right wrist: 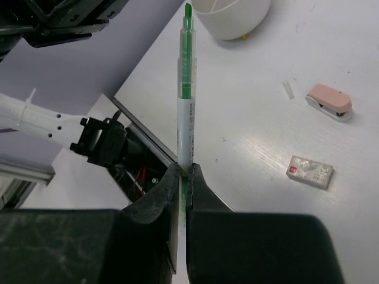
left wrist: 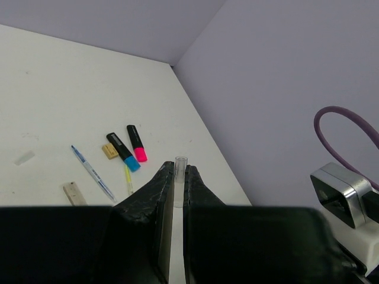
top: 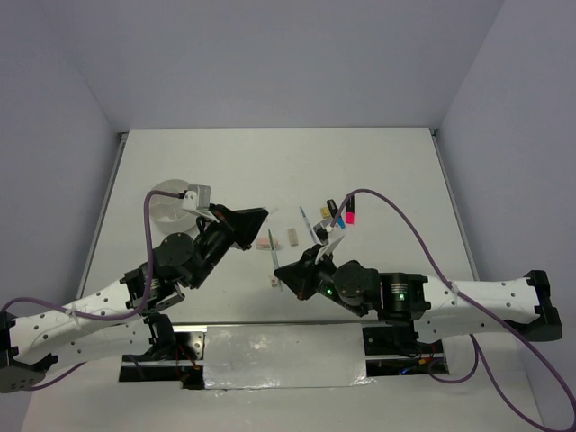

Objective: Sort the stationery into containers
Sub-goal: Close the pen cap on the pen.

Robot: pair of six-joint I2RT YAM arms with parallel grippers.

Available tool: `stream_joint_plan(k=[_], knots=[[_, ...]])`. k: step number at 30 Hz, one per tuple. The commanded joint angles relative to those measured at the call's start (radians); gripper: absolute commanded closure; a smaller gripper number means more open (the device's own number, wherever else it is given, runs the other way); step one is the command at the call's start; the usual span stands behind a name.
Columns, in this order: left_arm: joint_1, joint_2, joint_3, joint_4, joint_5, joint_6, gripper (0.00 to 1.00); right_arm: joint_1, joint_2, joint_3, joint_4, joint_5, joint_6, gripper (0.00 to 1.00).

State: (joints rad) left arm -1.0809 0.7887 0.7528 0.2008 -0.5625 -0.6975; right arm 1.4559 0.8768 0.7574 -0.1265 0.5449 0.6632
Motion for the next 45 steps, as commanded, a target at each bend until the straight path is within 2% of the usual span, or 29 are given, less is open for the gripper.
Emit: stream_joint_plan(k=[1,45], knots=[[-0.001,-0.009,0.005,0.055,0.012,-0.030,1.00,0.012,-0.019,0.042,0.048,0.061,-0.022,1.00],[-0.001,0.030,-0.004,0.095,0.042,-0.066,1.00,0.009,0.028,0.097,-0.038,0.109,-0.017,1.00]])
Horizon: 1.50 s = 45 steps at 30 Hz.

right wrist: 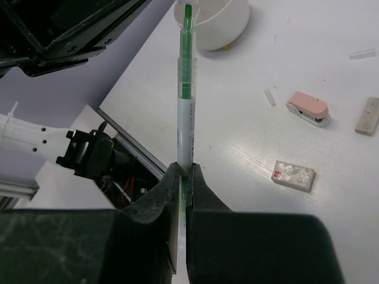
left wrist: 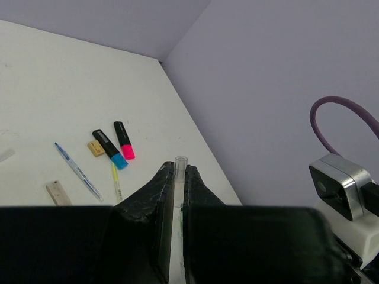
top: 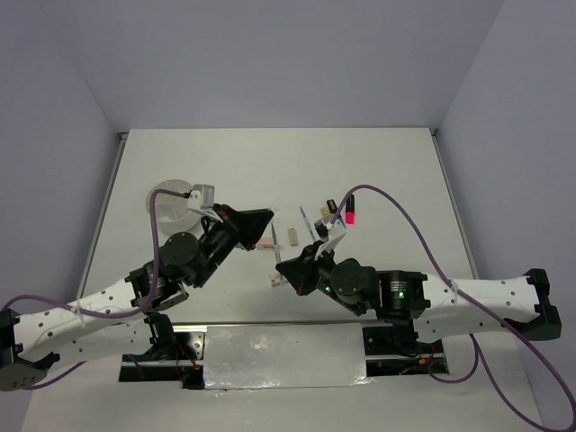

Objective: Sort the stationery into containers
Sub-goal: Close the pen cap on the pen.

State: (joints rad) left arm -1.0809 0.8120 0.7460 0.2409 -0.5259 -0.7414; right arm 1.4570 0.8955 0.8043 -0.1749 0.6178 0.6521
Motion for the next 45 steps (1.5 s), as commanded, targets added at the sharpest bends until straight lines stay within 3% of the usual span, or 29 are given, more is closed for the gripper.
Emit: stream_joint_plan(k=[1,24,34,42,45], knots=[[-0.001,0.012,0.000,0.055,0.007,-0.024,1.00,0.008,0.010,0.049,0.014,0.034,-0.009,1.00],[-0.001,0.012,-0.023,0.074,0.024,-0.047,1.00,0.006,-0.004,0.067,0.003,0.089,-0.026,1.00],[-0.001,0.016,-0.022,0.072,0.040,-0.082,1.00,-0.010,0.010,0.073,0.086,0.137,-0.081,1.00],[-0.001,0.021,-0.036,0.074,0.055,-0.085,0.89,-0.014,0.014,0.099,0.170,0.198,-0.198,1.00],[-0.001,0.021,-0.030,0.077,0.076,-0.064,0.73,-0.014,0.032,0.110,0.164,0.182,-0.242,1.00]])
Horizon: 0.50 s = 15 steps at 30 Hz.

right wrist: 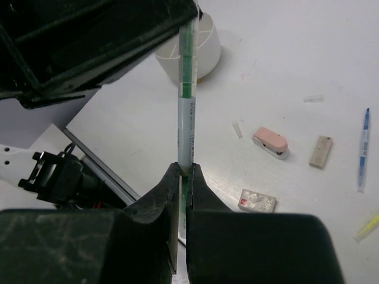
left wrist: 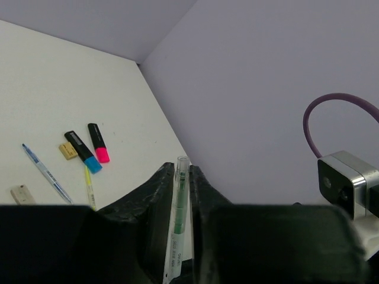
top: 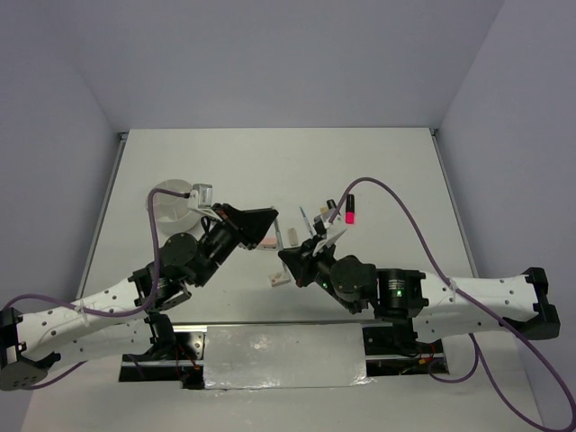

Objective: Sort the stationery into containers
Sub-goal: Close the pen cap on the pen.

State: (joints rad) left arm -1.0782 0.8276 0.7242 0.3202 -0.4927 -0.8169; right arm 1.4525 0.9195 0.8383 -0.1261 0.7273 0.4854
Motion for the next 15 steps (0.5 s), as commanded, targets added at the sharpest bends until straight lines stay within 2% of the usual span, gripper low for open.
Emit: stream_joint_plan(k=[1,2,4,7,8,9,10,15], knots=[[-0.003,0.005,-0.003,-0.001,0.049,0.028,0.68,-0.009,0.012,0.071,0.121,0.055,-0.093,1.00],[-0.003,0.004,-0.003,0.002,0.060,0.036,0.59,-0.009,0.015,0.062,0.123,0.029,-0.105,1.00],[-0.003,0.001,0.000,0.002,0.062,0.045,0.49,-0.007,0.021,0.058,0.121,0.018,-0.099,1.00],[-0.003,0.004,0.012,-0.007,0.069,0.058,0.40,-0.007,0.021,0.051,0.121,0.027,-0.068,1.00],[-0.003,0.005,0.014,-0.009,0.074,0.059,0.41,-0.007,0.019,0.051,0.120,0.037,-0.064,1.00],[-0.003,0.005,0.014,-0.007,0.077,0.064,0.49,-0.009,0.016,0.051,0.120,0.038,-0.062,1.00],[-0.003,0.002,0.012,-0.009,0.077,0.061,0.69,-0.007,0.015,0.051,0.121,0.038,-0.062,1.00],[-0.003,-0.002,-0.006,0.022,0.121,0.076,0.74,-0.007,0.019,0.065,0.111,0.035,-0.059,1.00]])
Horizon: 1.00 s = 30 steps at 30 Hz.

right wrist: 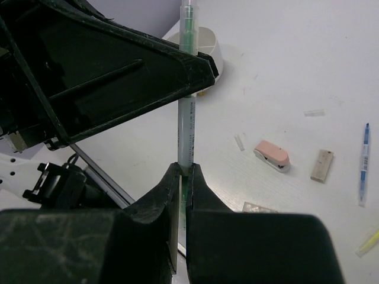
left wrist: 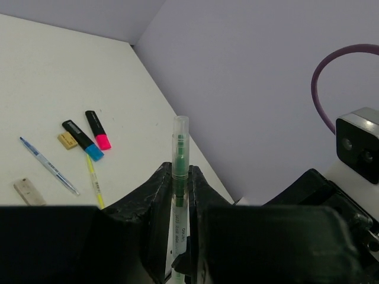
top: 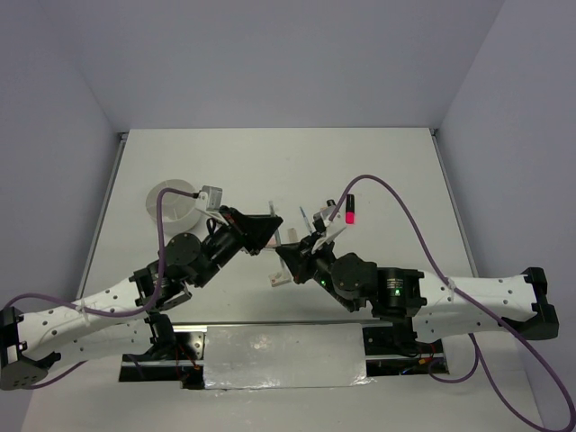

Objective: Sort the stationery into containers
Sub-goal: Close the pen cap on the pen.

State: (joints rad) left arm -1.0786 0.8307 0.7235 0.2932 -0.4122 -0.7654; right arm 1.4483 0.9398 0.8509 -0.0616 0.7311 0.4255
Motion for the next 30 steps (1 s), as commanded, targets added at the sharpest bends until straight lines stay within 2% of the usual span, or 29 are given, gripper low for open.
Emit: stream_joint_plan(k=[1,2,4,6,7,8,10,11,14,15,17,19,20,23,24,25,26,29,30], knots=[[-0.003,-0.004,-0.007,0.055,0.050,0.031,0.77,-0.003,0.002,0.059,0.045,0.030,-0.002,1.00],[-0.003,-0.001,-0.004,0.066,0.073,0.044,0.81,-0.003,0.004,0.060,0.048,0.013,-0.004,1.00],[-0.003,0.008,0.002,0.075,0.101,0.060,0.95,-0.003,0.002,0.056,0.054,-0.001,-0.005,1.00],[-0.003,0.010,0.007,0.102,0.162,0.096,1.00,-0.005,-0.006,0.047,0.059,-0.054,-0.022,0.97],[-0.003,0.010,0.007,0.116,0.186,0.110,1.00,-0.009,-0.012,0.033,0.087,-0.085,-0.037,0.88],[-0.003,0.004,0.001,0.133,0.216,0.136,1.00,-0.015,-0.028,0.022,0.100,-0.126,-0.045,0.67],[-0.003,-0.010,-0.006,0.191,0.311,0.162,1.00,-0.045,-0.051,-0.004,0.121,-0.235,-0.042,0.44],[-0.003,-0.015,-0.010,0.214,0.341,0.182,1.00,-0.054,-0.073,-0.012,0.123,-0.255,-0.036,0.44],[-0.003,-0.031,-0.019,0.257,0.404,0.190,1.00,-0.066,-0.122,-0.048,0.138,-0.271,-0.025,0.49],[-0.003,-0.034,-0.021,0.267,0.421,0.189,1.00,-0.072,-0.134,-0.067,0.157,-0.282,-0.028,0.53],[-0.003,-0.033,-0.018,0.268,0.426,0.190,1.00,-0.077,-0.148,-0.072,0.158,-0.285,-0.024,0.71],[-0.003,-0.030,-0.018,0.268,0.418,0.186,0.95,-0.077,-0.153,-0.065,0.154,-0.295,-0.031,0.92],[-0.003,-0.030,-0.018,0.265,0.417,0.184,0.92,-0.077,-0.150,-0.062,0.151,-0.302,-0.034,0.99],[-0.003,-0.028,-0.009,0.253,0.385,0.178,0.65,-0.077,-0.134,-0.055,0.147,-0.318,-0.039,1.00],[-0.003,-0.028,-0.004,0.245,0.377,0.176,0.50,-0.075,-0.127,-0.055,0.149,-0.323,-0.039,1.00],[-0.003,-0.024,0.004,0.236,0.371,0.178,0.45,-0.077,-0.122,-0.056,0.151,-0.325,-0.042,1.00],[-0.003,-0.021,0.023,0.210,0.362,0.186,0.34,-0.077,-0.119,-0.056,0.152,-0.328,-0.042,1.00],[-0.003,-0.010,0.076,0.137,0.311,0.195,0.20,-0.077,-0.111,-0.058,0.149,-0.328,-0.042,1.00],[-0.003,-0.010,0.088,0.118,0.293,0.198,0.19,-0.075,-0.108,-0.056,0.148,-0.326,-0.042,1.00]])
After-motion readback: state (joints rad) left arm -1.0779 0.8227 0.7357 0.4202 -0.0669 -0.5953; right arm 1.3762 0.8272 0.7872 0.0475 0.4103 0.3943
